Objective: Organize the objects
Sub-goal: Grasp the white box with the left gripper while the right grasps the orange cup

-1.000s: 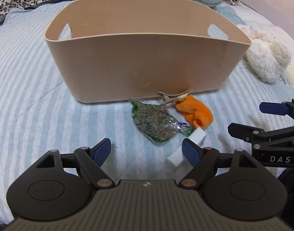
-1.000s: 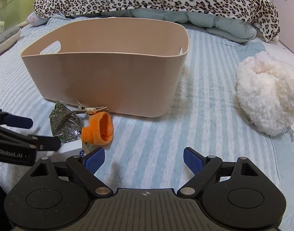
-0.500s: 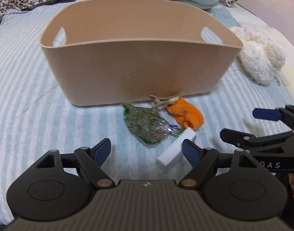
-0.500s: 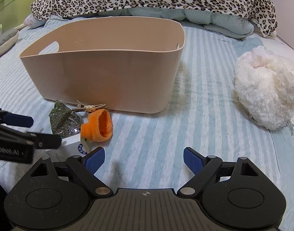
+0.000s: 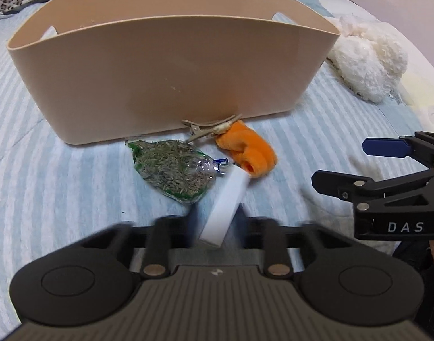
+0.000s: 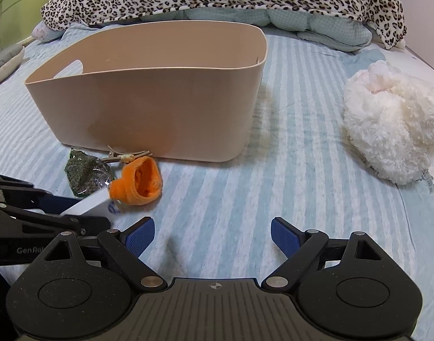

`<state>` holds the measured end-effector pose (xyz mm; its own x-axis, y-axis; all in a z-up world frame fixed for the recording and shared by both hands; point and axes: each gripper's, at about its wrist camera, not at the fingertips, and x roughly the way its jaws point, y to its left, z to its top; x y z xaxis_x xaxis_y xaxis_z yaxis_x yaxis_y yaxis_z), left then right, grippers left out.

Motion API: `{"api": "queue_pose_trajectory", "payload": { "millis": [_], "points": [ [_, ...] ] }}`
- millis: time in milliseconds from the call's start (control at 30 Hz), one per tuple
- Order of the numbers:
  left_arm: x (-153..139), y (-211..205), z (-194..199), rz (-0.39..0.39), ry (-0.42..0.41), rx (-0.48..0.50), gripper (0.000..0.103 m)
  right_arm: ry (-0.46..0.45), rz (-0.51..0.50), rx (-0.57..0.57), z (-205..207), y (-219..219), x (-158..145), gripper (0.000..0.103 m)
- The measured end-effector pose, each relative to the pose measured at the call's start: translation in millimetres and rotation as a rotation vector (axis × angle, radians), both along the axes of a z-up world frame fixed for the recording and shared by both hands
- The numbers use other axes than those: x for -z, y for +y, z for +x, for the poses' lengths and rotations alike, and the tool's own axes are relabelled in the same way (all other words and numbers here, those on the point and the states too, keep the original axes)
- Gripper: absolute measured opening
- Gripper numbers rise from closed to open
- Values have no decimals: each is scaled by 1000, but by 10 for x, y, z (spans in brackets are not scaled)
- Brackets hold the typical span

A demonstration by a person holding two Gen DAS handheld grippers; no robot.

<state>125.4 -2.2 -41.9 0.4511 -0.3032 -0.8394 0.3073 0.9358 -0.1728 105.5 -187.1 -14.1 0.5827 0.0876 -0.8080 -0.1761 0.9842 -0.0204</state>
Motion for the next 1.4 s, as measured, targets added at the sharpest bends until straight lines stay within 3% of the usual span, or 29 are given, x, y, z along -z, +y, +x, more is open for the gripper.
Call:
{"api": "queue_pose_trajectory", "payload": {
  "millis": [433,567,867,967,1067,1133,1200,1400],
  "points": [
    [-45,279,-127,64,33,-31,16,8,48,-62,17,153,22,90],
    [-57,345,-103,57,27,-56,16,-1,25,-101,70,329,34,90],
    [-91,448,-65,39,22,-72,16,23,84,-109,324,584,137,83],
    [-72,504,-44,30,37,-84,16,49,74,-115,391,659,236,75],
    [-74,483,-38,31,37,-81,16,45,82,-118,378,670,286,60],
    [-102,458,-38,35,31,-76,16,40,50,-120,351,673,281,33],
    [-134,451,-46,36,23,-74,16,33,33,-127,321,643,274,20],
    [-231,436,-117,39,-2,-75,16,43,59,-120,216,501,165,14]
  ]
}}
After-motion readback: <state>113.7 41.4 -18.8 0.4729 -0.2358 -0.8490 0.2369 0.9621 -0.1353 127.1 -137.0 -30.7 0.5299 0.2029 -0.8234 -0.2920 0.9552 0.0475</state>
